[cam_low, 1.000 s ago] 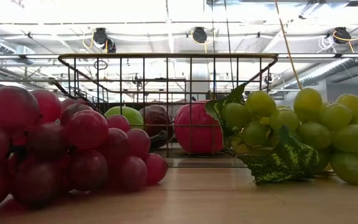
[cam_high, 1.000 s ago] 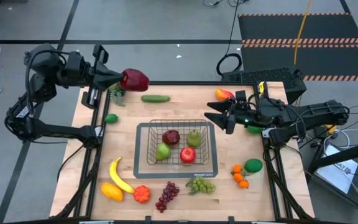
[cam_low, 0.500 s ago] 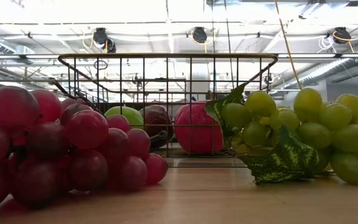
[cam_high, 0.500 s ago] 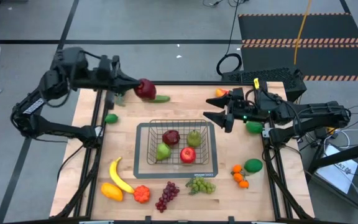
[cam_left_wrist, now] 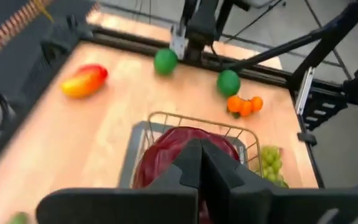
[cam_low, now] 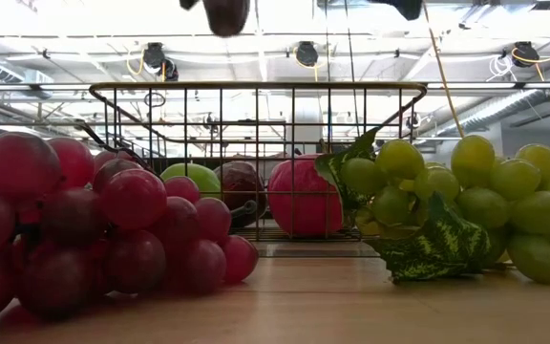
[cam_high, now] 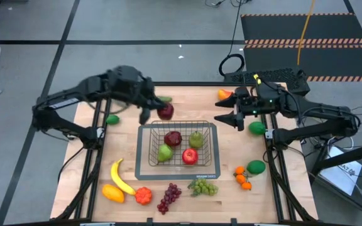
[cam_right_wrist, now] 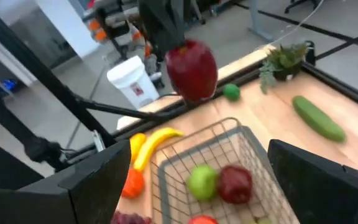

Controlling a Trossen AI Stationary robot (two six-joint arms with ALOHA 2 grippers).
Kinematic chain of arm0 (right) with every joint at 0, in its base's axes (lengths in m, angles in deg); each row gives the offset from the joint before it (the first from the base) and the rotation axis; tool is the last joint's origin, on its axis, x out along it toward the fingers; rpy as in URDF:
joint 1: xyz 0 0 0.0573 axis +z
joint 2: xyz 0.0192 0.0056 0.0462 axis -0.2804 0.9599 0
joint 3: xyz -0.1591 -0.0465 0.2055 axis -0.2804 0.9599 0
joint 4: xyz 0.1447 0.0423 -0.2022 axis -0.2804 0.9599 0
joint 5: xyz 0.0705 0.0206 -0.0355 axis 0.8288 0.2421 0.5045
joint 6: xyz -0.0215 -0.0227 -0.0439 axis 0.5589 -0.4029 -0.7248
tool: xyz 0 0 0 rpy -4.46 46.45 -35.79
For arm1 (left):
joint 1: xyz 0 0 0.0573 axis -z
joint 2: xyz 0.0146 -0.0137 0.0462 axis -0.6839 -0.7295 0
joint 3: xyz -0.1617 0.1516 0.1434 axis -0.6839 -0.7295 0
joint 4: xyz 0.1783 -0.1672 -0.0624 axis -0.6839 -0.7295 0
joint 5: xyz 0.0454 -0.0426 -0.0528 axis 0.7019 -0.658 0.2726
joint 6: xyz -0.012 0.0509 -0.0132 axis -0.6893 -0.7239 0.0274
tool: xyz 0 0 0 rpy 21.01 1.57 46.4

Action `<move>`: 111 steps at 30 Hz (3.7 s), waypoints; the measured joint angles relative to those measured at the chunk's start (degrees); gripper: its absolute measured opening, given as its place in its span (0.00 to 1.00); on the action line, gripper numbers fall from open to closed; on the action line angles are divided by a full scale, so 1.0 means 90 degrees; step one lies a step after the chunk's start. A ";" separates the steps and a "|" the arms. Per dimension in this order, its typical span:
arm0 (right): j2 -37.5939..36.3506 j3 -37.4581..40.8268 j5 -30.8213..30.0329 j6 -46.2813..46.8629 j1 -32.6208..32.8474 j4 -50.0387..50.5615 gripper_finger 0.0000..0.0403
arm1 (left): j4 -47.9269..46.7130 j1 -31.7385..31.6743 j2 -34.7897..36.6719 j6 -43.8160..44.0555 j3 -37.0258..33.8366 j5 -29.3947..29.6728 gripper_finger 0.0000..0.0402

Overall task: Build produce basket
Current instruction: Put the dark red apple into the gold wire basket, then put the top mango into the gold wire basket

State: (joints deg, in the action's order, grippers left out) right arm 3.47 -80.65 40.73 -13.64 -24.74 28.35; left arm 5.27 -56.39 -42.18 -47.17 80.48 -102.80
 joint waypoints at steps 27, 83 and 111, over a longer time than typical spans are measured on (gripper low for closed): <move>-0.0556 0.0000 -0.0011 -0.0958 -0.0568 0.0604 0.93 | 0.1914 0.0768 -0.0030 0.1845 -0.3626 0.1281 0.06; 0.0620 0.0042 -0.0565 -0.4022 -0.3106 0.0816 0.78 | 0.0894 0.0398 0.1657 0.3235 -0.2361 0.2630 0.41; 0.2919 0.1996 0.1167 -0.5342 -0.5273 -0.1322 0.90 | 0.1884 0.0396 0.1187 0.3175 -0.2366 0.3498 0.41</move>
State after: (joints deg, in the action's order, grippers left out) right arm 29.74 -62.68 51.24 -61.72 -72.19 16.45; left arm 22.22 -52.82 -31.49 -18.59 59.18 -71.31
